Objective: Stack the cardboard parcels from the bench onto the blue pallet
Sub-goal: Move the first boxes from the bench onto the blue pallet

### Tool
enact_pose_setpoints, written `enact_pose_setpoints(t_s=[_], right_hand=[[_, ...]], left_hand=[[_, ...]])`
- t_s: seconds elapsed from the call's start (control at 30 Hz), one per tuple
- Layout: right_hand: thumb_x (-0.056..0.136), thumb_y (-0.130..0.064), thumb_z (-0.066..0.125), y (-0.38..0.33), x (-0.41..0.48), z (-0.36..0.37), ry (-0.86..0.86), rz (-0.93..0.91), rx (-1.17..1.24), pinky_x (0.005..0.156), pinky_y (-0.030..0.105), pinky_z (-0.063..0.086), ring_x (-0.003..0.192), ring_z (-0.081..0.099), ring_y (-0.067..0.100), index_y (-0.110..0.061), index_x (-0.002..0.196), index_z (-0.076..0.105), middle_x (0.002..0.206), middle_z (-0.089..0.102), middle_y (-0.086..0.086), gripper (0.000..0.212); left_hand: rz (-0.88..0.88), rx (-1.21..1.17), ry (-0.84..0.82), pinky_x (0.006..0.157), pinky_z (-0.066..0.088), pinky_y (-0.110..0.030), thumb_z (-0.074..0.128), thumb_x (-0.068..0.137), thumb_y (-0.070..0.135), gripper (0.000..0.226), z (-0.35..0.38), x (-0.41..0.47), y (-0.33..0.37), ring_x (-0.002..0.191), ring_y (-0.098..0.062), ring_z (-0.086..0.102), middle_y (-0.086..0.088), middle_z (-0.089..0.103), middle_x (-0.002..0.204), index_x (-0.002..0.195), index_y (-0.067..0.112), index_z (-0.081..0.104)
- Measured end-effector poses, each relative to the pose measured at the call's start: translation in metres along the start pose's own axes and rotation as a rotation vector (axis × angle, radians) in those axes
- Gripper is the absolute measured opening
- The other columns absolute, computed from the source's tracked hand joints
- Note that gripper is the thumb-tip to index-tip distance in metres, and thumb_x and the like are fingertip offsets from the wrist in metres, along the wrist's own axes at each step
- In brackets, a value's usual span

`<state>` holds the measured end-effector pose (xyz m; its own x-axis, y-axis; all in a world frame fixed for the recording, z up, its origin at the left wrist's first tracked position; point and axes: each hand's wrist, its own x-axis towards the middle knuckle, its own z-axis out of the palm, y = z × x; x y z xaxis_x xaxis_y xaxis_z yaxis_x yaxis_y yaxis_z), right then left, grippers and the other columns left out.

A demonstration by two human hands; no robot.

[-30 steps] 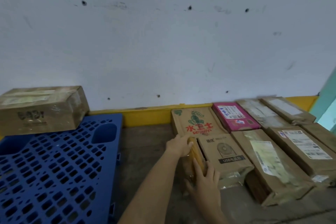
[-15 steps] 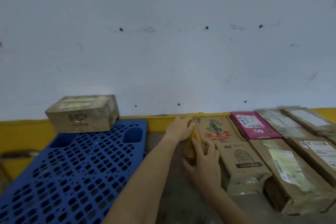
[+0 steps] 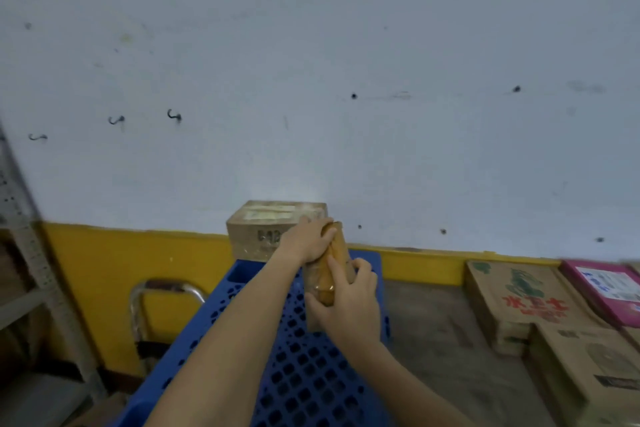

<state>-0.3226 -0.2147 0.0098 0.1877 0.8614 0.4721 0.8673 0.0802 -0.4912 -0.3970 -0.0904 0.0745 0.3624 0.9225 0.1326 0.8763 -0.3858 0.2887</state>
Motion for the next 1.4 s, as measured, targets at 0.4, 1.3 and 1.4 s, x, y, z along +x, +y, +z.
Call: enact_pose_setpoints(t_s=[0.4, 1.3, 1.4], right_hand=[[0.081, -0.06, 0.048, -0.137, 0.066, 0.185, -0.207, 0.1, 0.048, 0.093, 0.025, 0.044, 0.125, 0.023, 0.024, -0.041, 0.138, 0.023, 0.139, 0.012, -0.001, 0.065], [0.089, -0.063, 0.033, -0.133, 0.11, 0.239, -0.096, 0.31, 0.134, 0.087, 0.024, 0.051, 0.125, 0.045, 0.011, -0.037, 0.146, 0.015, 0.152, 0.02, -0.009, 0.065], [0.089, -0.063, 0.034, -0.132, 0.111, 0.239, -0.091, 0.303, 0.118, 0.088, 0.024, 0.051, 0.125, 0.045, 0.01, -0.033, 0.145, 0.021, 0.152, 0.021, -0.009, 0.065]], left_hand=[[-0.007, -0.002, -0.014, 0.092, 0.047, -0.033, 0.029, 0.098, 0.049, 0.044, -0.009, 0.051, -0.235, 0.117, -0.024, 0.052, -0.006, 0.034, 0.145, 0.14, 0.037, 0.037], [-0.183, -0.583, 0.079, 0.094, 0.043, -0.033, 0.061, 0.083, 0.05, 0.084, 0.035, 0.113, -0.276, 0.124, -0.028, 0.043, -0.012, 0.032, 0.14, 0.147, 0.016, 0.018], [-0.19, -0.585, 0.068, 0.096, 0.043, -0.036, 0.062, 0.082, 0.05, 0.085, 0.035, 0.114, -0.277, 0.125, -0.028, 0.042, -0.012, 0.031, 0.14, 0.146, 0.016, 0.019]])
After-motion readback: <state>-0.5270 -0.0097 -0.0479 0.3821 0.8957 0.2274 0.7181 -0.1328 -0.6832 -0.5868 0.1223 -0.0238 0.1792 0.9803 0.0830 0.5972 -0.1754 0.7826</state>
